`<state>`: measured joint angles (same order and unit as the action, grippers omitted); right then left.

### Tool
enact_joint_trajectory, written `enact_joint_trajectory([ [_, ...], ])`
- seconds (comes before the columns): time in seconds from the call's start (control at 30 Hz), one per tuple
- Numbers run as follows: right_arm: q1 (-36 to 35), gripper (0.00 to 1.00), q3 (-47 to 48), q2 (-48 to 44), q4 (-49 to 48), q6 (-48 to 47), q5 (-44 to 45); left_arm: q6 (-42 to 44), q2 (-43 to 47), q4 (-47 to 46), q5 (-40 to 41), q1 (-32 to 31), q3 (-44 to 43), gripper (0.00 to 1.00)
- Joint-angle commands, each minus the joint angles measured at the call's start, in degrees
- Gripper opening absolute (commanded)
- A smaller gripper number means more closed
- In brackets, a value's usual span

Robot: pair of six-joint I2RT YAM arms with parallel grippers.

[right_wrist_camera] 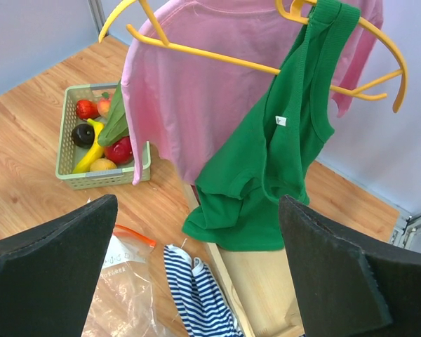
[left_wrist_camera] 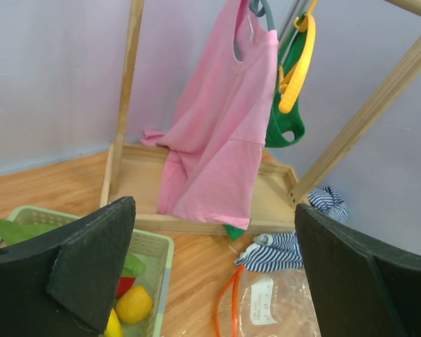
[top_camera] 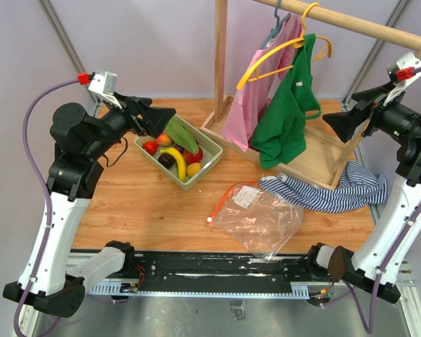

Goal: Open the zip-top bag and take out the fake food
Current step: Reset both arms

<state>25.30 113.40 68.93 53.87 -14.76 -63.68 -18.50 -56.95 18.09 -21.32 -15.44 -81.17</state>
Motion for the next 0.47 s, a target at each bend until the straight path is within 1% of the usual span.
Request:
enact_joint_trajectory([
  [0.0, 2.2, 0.98, -0.3, 0.0, -1.7, 1.1, -4.6, -0.1, 0.0, -1.9, -0.9, 0.2, 0.7, 0.99],
  [0.23, 2.7, 0.98, 1.3, 1.1, -1.7, 1.7, -5.3, -0.3, -0.8, -2.5, -0.9, 0.3, 0.6, 0.99],
  [0.43, 2.7, 0.98, 0.8, 1.2, -1.4, 1.0, -5.1, 0.5, -1.1, -1.9, -0.3, 0.3, 0.2, 0.99],
])
